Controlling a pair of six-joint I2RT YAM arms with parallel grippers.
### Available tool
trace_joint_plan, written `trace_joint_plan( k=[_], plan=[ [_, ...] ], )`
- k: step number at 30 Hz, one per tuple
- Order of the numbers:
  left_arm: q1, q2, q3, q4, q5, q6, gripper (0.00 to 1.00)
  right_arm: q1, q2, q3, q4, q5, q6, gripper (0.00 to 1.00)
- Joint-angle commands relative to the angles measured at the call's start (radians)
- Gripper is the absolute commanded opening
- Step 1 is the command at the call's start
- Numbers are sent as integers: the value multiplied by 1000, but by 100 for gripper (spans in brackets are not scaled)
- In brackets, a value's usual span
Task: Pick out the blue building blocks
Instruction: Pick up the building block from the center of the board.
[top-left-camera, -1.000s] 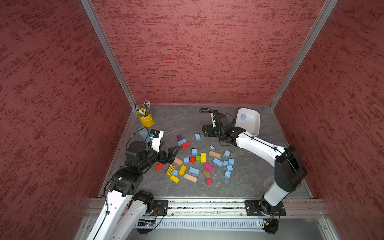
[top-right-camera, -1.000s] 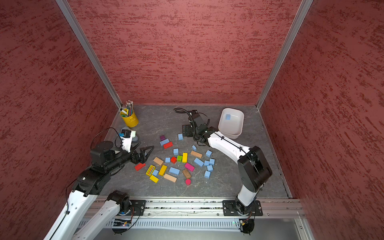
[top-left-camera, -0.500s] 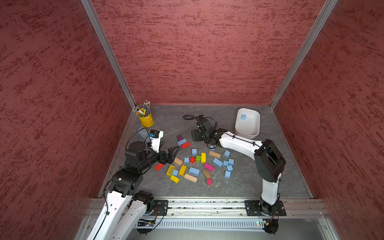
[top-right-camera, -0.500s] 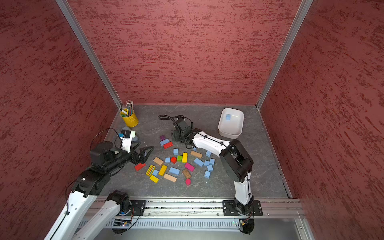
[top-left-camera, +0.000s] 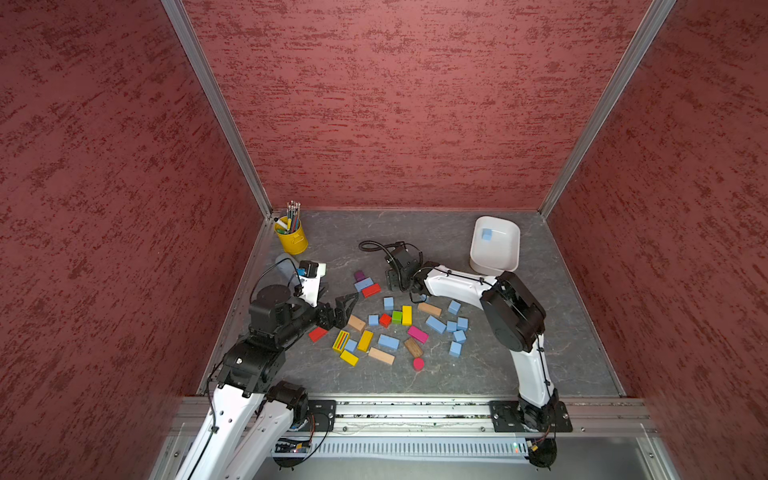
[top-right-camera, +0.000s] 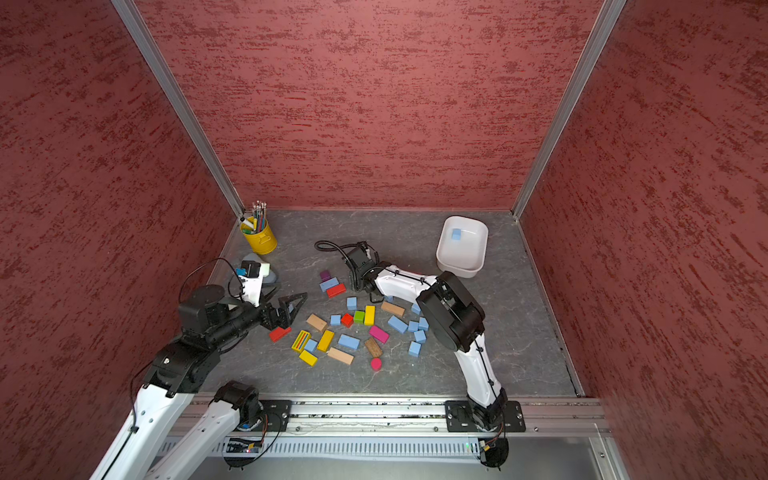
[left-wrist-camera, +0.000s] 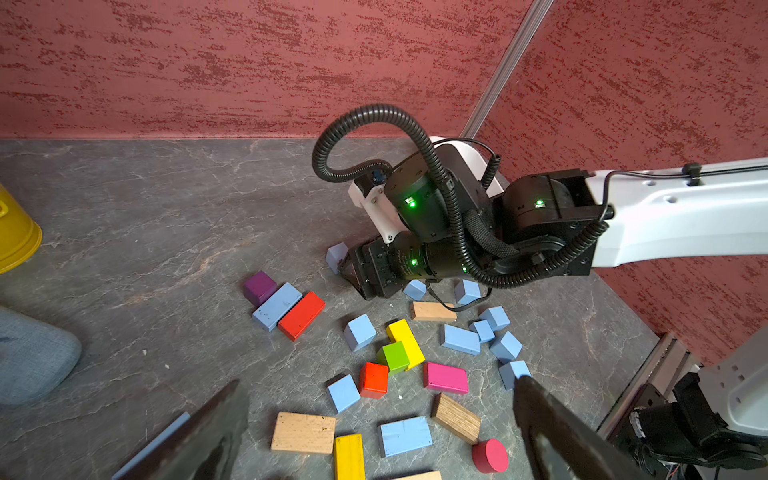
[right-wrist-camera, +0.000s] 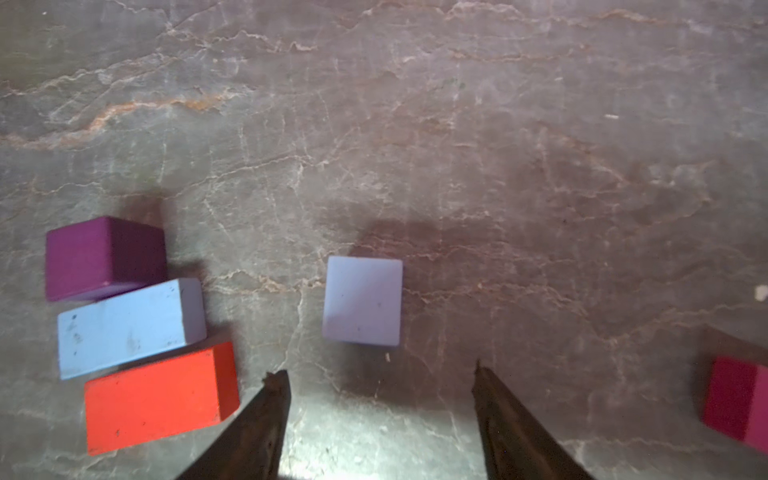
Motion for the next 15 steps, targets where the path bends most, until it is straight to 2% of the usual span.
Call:
trace_joint_plan(
  k=[1, 7, 15],
  plan=[
    [8, -5, -8, 21, 4, -2, 100, 3, 28, 49, 1, 51, 14, 67],
    [10, -4, -8, 21, 2, -4, 100, 4, 79, 111, -25, 70, 2, 61],
    [10, -4, -9, 23, 6, -5, 100, 5, 130, 176, -54, 92, -7, 48]
  ],
)
